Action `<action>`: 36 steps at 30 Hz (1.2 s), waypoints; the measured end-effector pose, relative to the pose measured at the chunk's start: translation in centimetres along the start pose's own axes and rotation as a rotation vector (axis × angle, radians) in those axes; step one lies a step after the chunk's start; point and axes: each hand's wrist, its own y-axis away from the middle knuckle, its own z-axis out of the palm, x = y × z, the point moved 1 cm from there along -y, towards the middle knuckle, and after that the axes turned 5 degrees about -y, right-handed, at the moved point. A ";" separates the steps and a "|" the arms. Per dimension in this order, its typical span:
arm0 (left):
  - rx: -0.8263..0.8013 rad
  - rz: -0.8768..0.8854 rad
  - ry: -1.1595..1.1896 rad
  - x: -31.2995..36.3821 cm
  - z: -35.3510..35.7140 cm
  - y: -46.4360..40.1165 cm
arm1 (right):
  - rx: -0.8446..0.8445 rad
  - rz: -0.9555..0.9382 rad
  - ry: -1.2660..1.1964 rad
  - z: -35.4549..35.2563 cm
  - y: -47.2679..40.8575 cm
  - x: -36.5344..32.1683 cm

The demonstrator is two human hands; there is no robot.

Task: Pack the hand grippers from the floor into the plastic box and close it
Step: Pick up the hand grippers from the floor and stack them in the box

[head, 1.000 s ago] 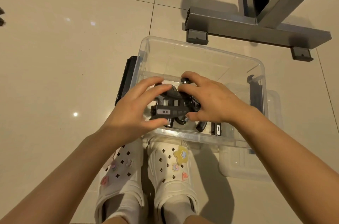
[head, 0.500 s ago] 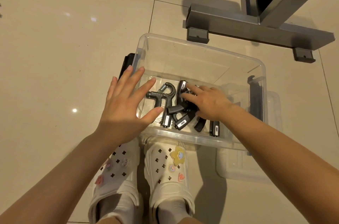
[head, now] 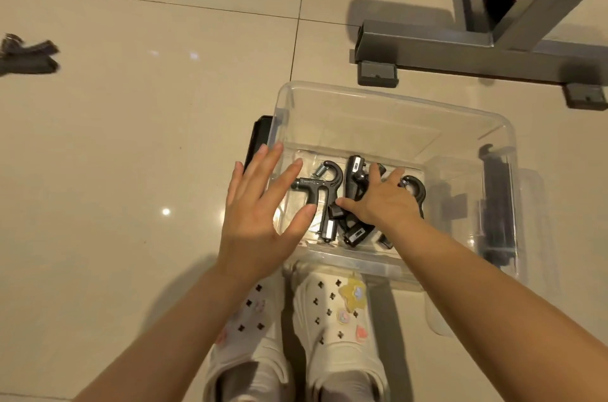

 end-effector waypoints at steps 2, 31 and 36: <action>0.010 0.004 -0.001 -0.1 0.0 0.0 | 0.011 -0.002 -0.015 0.2 0.2 -0.2; -0.012 0.015 -0.048 -0.4 0.3 -0.4 | -0.034 -0.296 0.066 -0.9 0.1 3.0; -0.013 0.016 -0.059 -0.4 0.2 -0.5 | 0.044 -0.244 -0.067 -0.5 0.0 2.0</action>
